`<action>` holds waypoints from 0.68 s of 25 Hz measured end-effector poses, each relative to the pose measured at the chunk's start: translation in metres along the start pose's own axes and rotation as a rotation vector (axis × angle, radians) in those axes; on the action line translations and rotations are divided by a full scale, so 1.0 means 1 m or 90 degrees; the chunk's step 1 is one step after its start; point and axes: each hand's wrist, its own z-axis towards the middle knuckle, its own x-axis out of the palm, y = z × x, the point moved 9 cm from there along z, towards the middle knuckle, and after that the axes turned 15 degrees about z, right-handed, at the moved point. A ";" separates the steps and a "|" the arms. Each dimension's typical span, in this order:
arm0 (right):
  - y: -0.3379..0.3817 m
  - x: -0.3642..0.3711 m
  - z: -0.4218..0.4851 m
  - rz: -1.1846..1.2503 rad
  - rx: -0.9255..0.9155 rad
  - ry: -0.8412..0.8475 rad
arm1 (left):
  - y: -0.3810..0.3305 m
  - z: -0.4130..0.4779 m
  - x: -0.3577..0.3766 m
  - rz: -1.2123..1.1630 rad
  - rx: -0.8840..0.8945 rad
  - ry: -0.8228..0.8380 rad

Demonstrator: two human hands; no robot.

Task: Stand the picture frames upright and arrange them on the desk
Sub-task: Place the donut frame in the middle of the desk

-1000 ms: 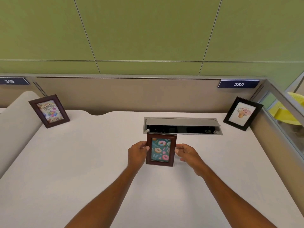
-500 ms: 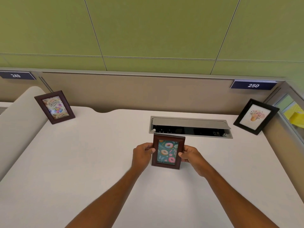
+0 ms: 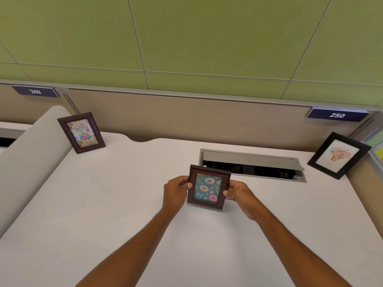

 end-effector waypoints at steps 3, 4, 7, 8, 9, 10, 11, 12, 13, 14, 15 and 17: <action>0.013 0.028 0.018 0.015 -0.013 0.022 | 0.003 0.017 -0.027 0.010 0.008 -0.031; 0.018 0.037 0.024 0.023 -0.017 0.031 | 0.004 0.024 -0.036 0.015 0.010 -0.042; 0.032 0.063 0.046 0.047 -0.026 0.052 | 0.004 0.049 -0.062 0.025 0.017 -0.069; 0.037 0.071 0.054 0.053 -0.028 0.055 | 0.003 0.059 -0.070 0.030 0.021 -0.078; 0.043 0.078 0.062 0.057 -0.030 0.056 | 0.003 0.069 -0.077 0.035 0.025 -0.085; 0.049 0.085 0.071 0.057 -0.033 0.057 | 0.002 0.078 -0.084 0.038 0.029 -0.092; 0.054 0.091 0.080 0.056 -0.035 0.058 | 0.002 0.088 -0.090 0.038 0.032 -0.097; 0.060 0.096 0.088 0.053 -0.035 0.060 | 0.002 0.097 -0.095 0.036 0.032 -0.103; 0.065 0.101 0.098 0.048 -0.033 0.061 | 0.003 0.108 -0.099 0.035 0.029 -0.107; 0.070 0.105 0.107 0.038 -0.030 0.060 | 0.004 0.118 -0.102 0.034 0.024 -0.110; 0.074 0.109 0.115 0.027 -0.026 0.058 | 0.005 0.128 -0.104 0.032 0.021 -0.111; 0.080 0.114 0.133 0.011 -0.020 0.052 | 0.006 0.146 -0.106 0.031 0.019 -0.110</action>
